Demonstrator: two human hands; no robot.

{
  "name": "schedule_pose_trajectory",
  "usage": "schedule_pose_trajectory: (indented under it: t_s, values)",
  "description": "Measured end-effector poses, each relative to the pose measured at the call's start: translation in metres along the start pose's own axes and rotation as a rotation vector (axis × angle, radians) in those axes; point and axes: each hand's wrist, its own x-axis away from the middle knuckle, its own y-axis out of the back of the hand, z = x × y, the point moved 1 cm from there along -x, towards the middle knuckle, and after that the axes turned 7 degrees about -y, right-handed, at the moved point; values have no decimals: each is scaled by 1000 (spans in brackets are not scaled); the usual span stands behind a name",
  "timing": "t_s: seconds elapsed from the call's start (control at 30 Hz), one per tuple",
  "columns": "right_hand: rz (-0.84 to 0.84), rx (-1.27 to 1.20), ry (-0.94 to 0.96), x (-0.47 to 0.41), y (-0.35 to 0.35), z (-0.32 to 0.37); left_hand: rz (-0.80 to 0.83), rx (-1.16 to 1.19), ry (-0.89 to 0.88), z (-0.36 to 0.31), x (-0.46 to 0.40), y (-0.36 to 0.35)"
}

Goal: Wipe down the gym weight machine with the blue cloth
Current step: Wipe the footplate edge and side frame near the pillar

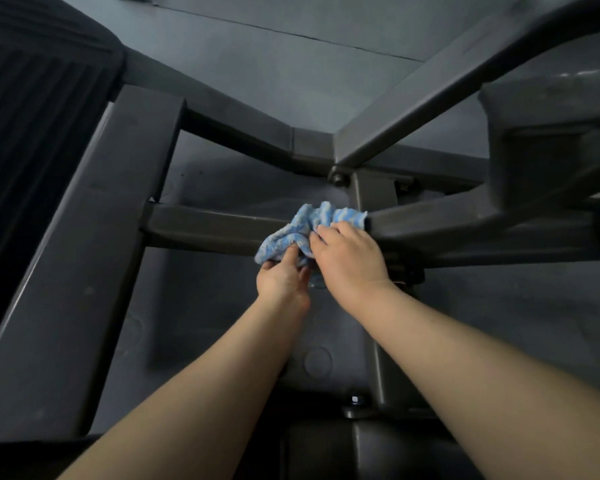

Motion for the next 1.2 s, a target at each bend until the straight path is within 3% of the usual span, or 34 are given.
schedule_pose_trajectory:
  t_s: [0.17,0.33,0.47,0.6,0.67,0.77,0.8,0.9,0.97,1.1,1.2]
  values:
    - [-134,45,87,14,-1,-23,44,-56,58,14,18,-20]
    - [-210,-39,56,27,14,-50,89,-108,129,31,31,-38]
    - [-313,-38,-66,43,16,-73,172,-84,228,35,51,-64]
    - [-491,-221,-250,64,6,-85,207,-136,220,43,67,-80]
    - [-467,-408,-454,77,4,-80,224,-178,154,45,69,-73]
    - [-353,-819,-1007,90,-10,-66,265,-492,-21,52,74,-55]
    - [-331,-1018,-1108,91,-18,-58,255,-571,-112,55,75,-48]
    - [-352,-1497,-1308,87,-21,-43,282,-714,-349,56,88,-42]
    - [-336,-1802,-1407,79,-7,-42,369,-731,-415,56,96,-39]
    - [-420,-2006,-1520,64,1,-51,519,-1134,-743,52,90,-38]
    - [-492,-2207,-1610,57,9,-53,619,-1393,-868,44,80,-48]
